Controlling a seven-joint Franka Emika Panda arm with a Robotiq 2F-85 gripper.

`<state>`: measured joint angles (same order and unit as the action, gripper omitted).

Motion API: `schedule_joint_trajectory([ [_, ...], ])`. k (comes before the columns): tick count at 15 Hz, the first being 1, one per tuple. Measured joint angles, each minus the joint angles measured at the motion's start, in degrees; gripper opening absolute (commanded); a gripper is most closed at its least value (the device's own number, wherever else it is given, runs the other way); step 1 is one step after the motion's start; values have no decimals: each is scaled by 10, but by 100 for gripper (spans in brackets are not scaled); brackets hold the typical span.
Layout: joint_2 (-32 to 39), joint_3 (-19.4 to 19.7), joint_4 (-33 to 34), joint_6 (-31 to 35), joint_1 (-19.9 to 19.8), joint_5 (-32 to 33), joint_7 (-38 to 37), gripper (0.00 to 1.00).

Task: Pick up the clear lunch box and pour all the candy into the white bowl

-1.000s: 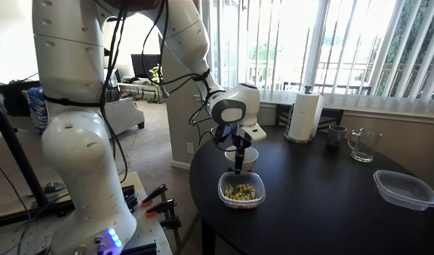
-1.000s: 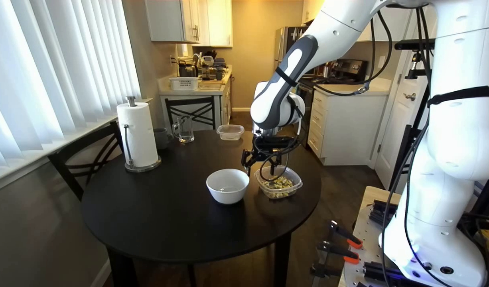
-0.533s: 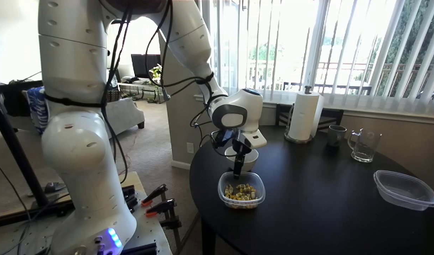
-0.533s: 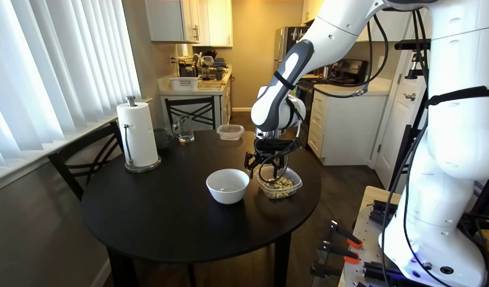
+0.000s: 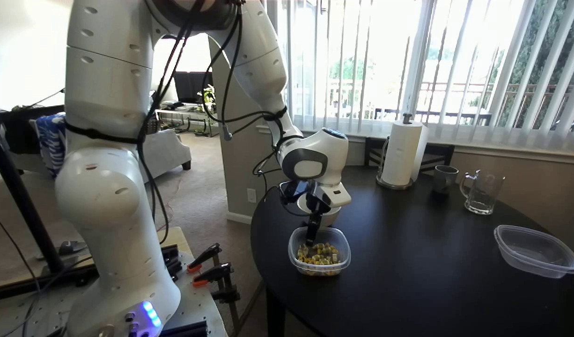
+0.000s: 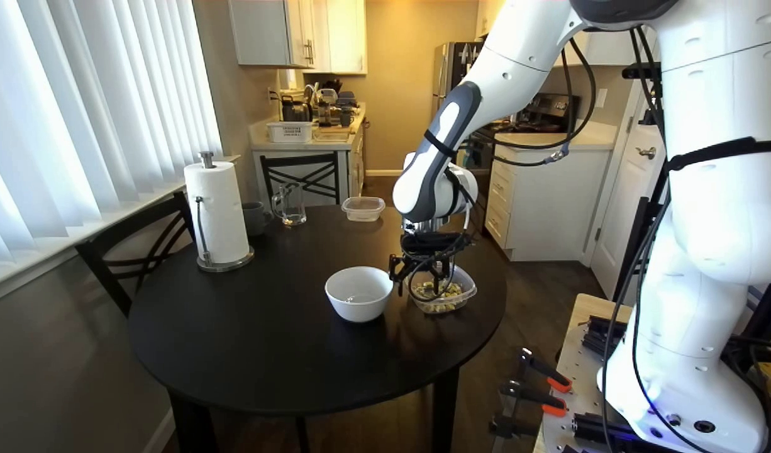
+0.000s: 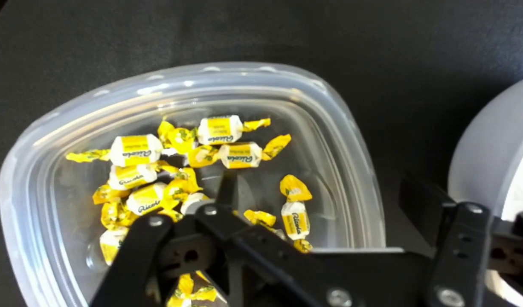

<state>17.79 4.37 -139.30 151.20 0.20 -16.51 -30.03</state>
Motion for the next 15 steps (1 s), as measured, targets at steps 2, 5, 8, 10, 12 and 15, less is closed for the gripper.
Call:
schedule_joint_trajectory([
  [2, 3, -2, 5, 2, 0, -1, 0, 53],
  [5, 3, -6, 10, 9, 0, -13, 0, 34],
  [8, 2, -7, 10, 17, 0, -22, 0, 13],
  [10, 2, -7, 10, 18, 0, -24, 0, 6],
  [12, 2, -6, 10, 18, -1, -27, 0, 5],
  [15, 1, -4, 11, 18, -2, -34, 0, 7],
])
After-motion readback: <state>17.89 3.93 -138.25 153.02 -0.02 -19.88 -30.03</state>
